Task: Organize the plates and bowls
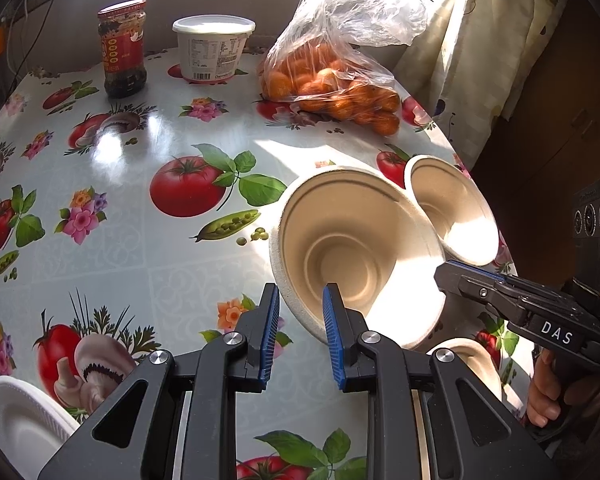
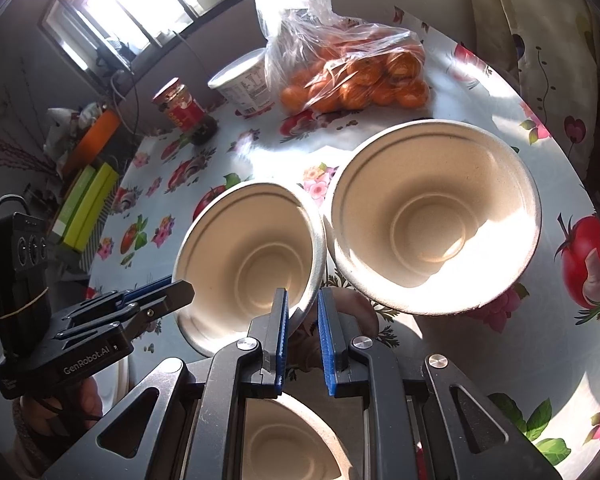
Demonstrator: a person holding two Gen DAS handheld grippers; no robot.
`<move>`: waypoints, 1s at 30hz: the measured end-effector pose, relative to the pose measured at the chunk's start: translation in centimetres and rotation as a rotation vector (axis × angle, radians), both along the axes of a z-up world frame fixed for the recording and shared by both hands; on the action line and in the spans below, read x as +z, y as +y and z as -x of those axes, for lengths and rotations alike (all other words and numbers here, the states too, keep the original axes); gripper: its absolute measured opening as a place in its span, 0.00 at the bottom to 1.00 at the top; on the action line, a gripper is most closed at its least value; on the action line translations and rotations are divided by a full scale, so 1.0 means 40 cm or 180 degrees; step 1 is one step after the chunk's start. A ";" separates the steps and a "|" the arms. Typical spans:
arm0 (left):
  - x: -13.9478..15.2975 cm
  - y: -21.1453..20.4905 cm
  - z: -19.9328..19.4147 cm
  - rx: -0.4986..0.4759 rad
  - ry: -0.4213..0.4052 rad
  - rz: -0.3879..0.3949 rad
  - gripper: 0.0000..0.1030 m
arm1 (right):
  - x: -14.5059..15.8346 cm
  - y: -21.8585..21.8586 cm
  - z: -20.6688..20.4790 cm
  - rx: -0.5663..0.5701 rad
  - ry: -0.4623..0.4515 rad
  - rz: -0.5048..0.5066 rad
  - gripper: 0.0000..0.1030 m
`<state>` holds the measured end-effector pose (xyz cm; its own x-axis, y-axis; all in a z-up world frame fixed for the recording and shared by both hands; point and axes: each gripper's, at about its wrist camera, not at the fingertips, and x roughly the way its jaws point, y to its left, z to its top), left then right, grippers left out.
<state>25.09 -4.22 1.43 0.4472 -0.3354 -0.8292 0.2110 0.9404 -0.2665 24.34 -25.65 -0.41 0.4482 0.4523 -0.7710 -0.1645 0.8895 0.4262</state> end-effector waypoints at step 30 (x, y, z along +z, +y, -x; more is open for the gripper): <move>0.104 -0.008 0.089 -0.0063 -0.0324 0.0023 0.23 | 0.100 -0.022 0.086 -0.0009 -0.0298 -0.0051 0.14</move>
<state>21.51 -4.53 5.61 0.5223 -0.3507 -0.7774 0.2558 0.9340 -0.2494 20.91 -26.54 3.57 0.5192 0.4629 -0.7184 -0.2018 0.8832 0.4233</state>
